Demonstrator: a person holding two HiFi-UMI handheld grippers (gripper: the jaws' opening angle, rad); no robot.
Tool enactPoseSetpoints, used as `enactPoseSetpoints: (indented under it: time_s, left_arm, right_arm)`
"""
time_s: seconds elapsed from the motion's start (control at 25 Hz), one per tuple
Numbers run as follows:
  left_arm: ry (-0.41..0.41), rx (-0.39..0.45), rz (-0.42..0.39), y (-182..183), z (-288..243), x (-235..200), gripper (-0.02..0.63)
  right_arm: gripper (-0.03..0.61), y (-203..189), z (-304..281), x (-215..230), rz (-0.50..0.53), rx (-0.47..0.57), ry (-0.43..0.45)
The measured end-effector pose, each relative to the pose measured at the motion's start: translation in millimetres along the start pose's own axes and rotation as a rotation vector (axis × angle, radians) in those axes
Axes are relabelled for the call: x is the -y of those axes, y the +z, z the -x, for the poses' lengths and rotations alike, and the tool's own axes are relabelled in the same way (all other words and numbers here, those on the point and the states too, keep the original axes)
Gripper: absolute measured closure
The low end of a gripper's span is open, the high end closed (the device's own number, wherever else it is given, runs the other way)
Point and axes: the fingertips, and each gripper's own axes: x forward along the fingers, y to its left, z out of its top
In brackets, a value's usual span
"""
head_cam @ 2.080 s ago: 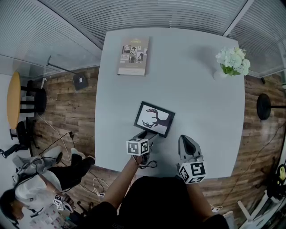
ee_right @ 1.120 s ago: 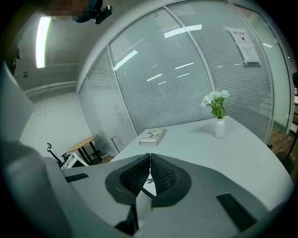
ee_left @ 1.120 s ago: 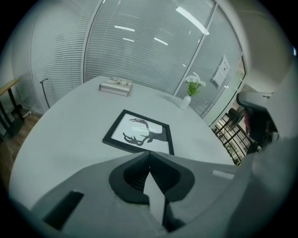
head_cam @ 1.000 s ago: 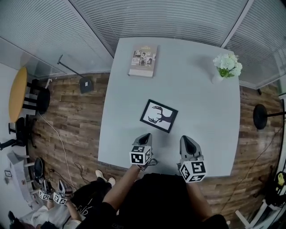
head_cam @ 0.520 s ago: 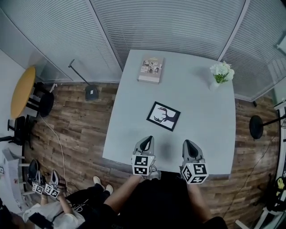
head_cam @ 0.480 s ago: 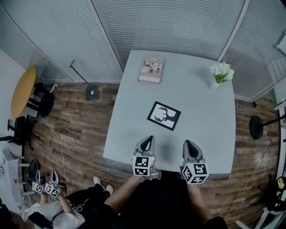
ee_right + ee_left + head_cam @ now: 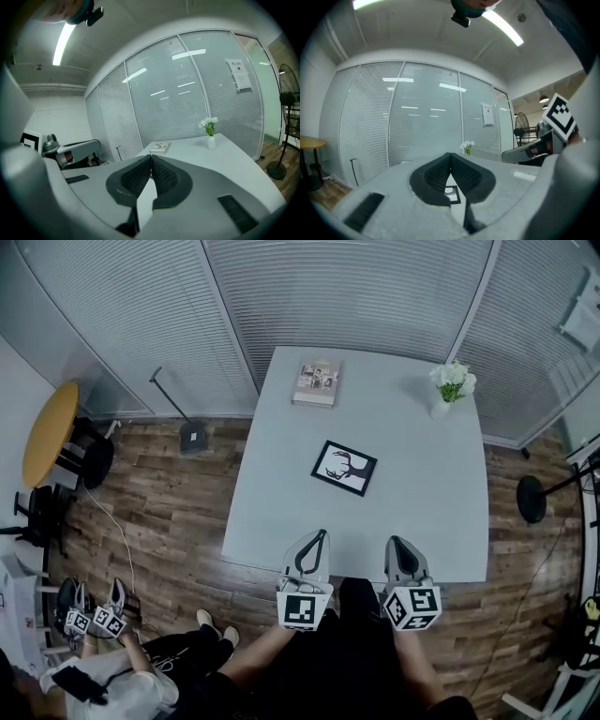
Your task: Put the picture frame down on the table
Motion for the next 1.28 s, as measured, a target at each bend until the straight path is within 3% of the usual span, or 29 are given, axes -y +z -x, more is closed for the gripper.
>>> enactPoseSetpoints:
  time_s: [0.32,0.6,1.28]
  left_arm:
    - [-0.03,-0.001,-0.01,25.5,32.8,22.1,0.597]
    - [-0.031,-0.014,-0.006,24.7,26.1,37.3,0.597]
    - [-0.031,-0.007,-0.01,30.3,10.3,53.1,0.597]
  right_arm:
    - [0.566,1.7,29.5,-16.0,0.0,0.017,0.002]
    - [0.566,-0.2,36.6,-13.6,0.012,0.006,0.049]
    - [0.566,5.9,42.3,13.1,-0.004,0.033,0.03]
